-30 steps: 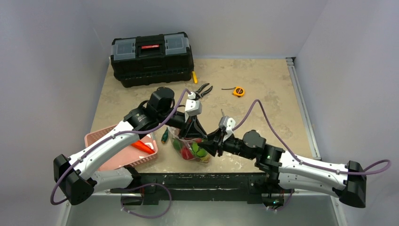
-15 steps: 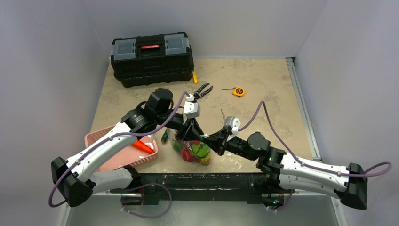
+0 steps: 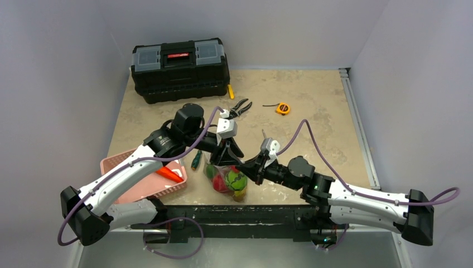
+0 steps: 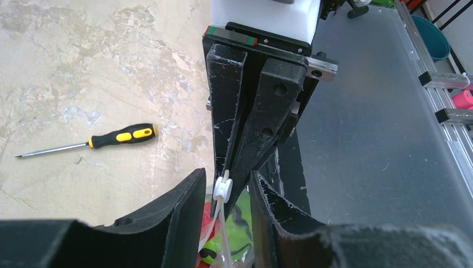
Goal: Place the food in the zip-top bag and seal the zipper
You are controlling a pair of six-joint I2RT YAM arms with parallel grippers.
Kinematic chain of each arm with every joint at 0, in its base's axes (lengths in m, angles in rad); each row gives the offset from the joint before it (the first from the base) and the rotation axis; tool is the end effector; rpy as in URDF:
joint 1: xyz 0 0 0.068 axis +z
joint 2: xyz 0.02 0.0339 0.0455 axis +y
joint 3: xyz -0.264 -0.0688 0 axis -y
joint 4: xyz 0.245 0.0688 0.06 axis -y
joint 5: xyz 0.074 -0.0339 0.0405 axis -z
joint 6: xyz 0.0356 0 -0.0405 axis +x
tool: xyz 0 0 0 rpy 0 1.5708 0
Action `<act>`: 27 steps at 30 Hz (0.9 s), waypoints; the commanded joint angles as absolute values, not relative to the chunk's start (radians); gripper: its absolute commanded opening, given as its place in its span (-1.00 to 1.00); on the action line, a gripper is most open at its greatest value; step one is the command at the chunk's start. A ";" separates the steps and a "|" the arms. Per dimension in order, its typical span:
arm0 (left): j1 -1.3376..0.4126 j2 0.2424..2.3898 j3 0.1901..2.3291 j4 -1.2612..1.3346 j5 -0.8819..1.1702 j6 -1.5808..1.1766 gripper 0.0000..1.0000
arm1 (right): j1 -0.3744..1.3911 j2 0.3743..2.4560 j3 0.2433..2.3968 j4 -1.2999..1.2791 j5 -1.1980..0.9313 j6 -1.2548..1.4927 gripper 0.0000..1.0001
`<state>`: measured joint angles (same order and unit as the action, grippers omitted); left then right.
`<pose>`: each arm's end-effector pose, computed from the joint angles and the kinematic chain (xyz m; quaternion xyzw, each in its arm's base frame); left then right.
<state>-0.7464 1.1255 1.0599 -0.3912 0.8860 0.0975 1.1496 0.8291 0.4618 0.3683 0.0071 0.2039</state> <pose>0.1584 -0.1841 0.3530 0.5208 0.6068 -0.4971 0.3367 0.0826 0.1838 0.2763 -0.3196 0.6303 0.4411 0.5531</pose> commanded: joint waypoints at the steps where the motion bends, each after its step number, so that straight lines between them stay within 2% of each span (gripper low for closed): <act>1: -0.747 1.117 1.049 -0.356 0.930 0.106 -0.31 | 1.151 0.814 0.496 0.448 0.004 0.233 -1.00; 5: -0.747 1.132 1.046 -0.362 0.940 0.118 -0.31 | 1.151 0.811 0.492 0.454 0.003 0.242 -1.00; 7: -0.747 1.147 1.051 -0.368 0.941 0.122 -0.40 | 1.150 0.807 0.493 0.451 0.004 0.244 -1.00; 11: -0.747 1.165 1.060 -0.399 0.911 0.140 -0.85 | 1.151 0.801 0.499 0.435 0.003 0.255 -1.00; 13: -0.746 1.163 1.058 -0.409 0.897 0.148 -1.00 | 1.151 0.795 0.501 0.421 0.010 0.260 -1.00; 27: -0.739 1.136 1.025 -0.509 0.803 0.206 -1.00 | 1.151 0.722 0.451 0.472 0.121 0.351 -1.00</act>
<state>-0.7464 1.1530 1.0489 -0.4389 0.8486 0.1669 1.1503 0.7773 0.4511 0.3332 0.0666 0.3069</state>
